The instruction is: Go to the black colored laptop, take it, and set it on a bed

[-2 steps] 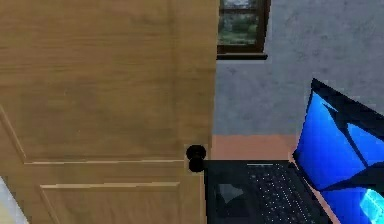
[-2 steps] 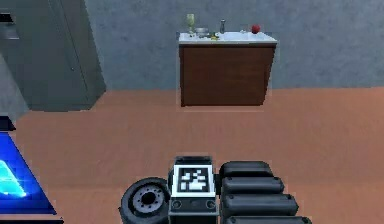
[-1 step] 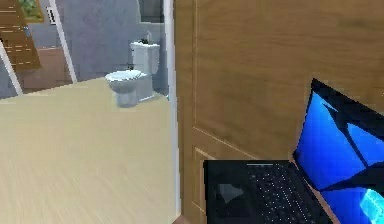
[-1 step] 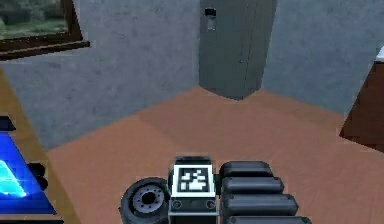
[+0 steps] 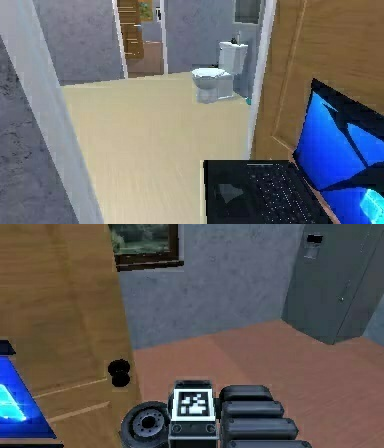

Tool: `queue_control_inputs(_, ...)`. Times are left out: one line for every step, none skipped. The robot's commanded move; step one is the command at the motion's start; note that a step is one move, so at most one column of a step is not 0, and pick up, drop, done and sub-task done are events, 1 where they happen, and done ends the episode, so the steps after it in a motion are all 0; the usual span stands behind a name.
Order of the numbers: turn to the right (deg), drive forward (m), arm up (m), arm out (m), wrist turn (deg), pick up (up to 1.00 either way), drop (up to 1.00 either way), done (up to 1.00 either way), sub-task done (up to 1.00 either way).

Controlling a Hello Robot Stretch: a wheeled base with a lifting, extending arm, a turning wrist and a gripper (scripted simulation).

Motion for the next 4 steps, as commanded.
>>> queue_control_inputs(0.0,0.45,0.0,0.0,0.0,0.0,0.0,0.0,0.0)
queue_control_inputs(-12.0,0.0,0.0,0.0,0.0,0.0,0.0,0.0,0.0)
queue_control_inputs(0.0,1.0,0.0,0.0,0.0,0.0,0.0,0.0,0.0)
queue_control_inputs(0.0,1.0,0.0,0.0,0.0,0.0,0.0,0.0,0.0)
